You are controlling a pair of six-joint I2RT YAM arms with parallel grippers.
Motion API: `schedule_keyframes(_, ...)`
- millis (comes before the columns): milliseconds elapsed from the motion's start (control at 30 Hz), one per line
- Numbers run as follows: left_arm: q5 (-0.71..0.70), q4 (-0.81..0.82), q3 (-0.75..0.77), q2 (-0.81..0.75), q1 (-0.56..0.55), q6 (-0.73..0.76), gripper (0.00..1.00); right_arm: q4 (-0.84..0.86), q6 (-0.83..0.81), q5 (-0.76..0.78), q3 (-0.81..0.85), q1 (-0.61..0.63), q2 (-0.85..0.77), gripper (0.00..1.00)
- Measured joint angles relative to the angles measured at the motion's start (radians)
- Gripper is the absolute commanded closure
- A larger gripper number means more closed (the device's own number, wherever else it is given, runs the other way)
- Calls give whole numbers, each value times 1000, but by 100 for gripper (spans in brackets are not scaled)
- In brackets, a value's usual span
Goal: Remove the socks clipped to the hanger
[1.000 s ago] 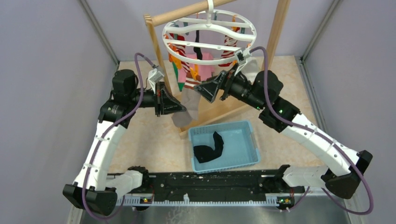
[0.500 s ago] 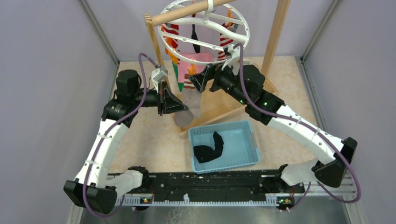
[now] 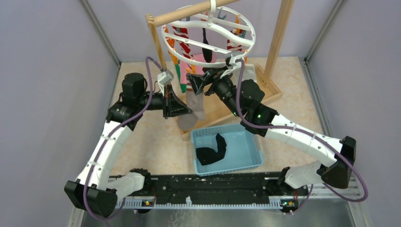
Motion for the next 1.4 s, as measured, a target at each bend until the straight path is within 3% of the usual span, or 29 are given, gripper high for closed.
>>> schedule_keyframes(300,-55,-2,-31,-7,-60,23,100,155,-113,109,-25,97,10,26)
schedule_keyframes(433,-68,-2,-31,-20,-83,25,100,185,-130,143,-25,97,27,33)
schedule_keyframes(633,-79,-2,-31,-22,-85,31,100,187,-148,167,-24,97,43,53)
schedule_keyframes(967,-138,-15,-31,-32,-85,43,100,158,-154,164,9,97,44,100)
schedule_keyframes(1267,-183,-88,-48,-36,-87,125,100,76,-136,129,60,83,44,100)
schedule_keyframes(1300,-183,-97,-54,-38,-90,128,100,58,-130,123,67,80,45,95)
schedule_keyframes(1400,-176,-113,-63,-40,-122,135,100,18,-113,108,83,74,47,51)
